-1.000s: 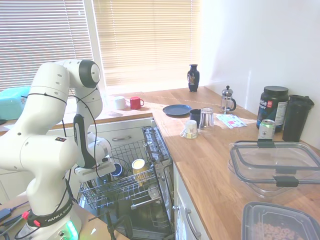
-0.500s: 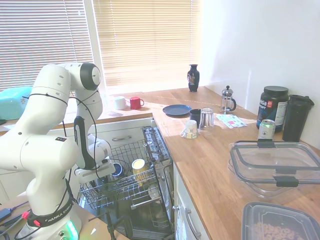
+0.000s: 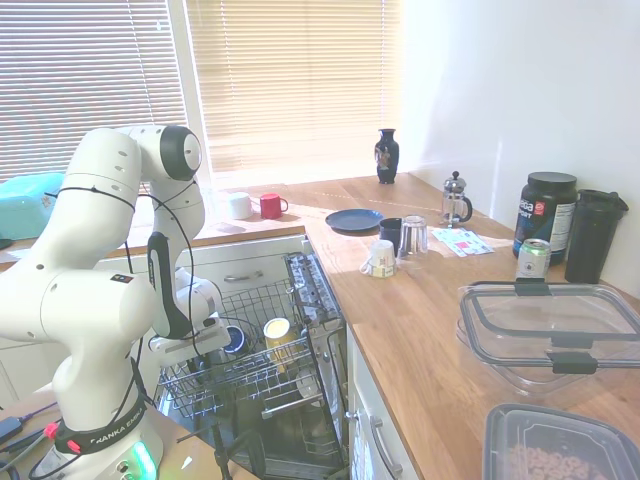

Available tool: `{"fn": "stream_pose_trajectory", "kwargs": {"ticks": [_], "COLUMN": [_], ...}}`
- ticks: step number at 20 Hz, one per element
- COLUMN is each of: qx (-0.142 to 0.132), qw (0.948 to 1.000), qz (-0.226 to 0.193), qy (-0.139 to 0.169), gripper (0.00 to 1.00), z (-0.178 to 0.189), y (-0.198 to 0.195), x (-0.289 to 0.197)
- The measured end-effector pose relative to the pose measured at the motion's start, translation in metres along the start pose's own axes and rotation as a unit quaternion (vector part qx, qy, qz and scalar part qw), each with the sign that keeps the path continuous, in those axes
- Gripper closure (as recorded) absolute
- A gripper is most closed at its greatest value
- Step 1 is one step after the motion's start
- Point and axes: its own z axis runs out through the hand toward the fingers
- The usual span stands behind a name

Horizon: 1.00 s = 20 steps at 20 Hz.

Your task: Move the gray mug from the dishwasher to the counter

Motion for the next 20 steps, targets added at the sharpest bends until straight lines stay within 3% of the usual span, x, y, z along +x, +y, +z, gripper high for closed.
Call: {"fn": "stream_pose_trajectory", "kwargs": {"ticks": [8,17,20], "qx": [-0.005,0.000,-0.003], "qw": [0.9997,0.9985,0.9971], "qz": [0.015,0.031,0.057], "qy": [0.019,0.046,0.050], "gripper": [1.00,1.00,1.00], "z": [-0.025,-0.096,-0.122], "y": [0.005,0.026,0.043], "x": [0.011,0.014,0.035]}}
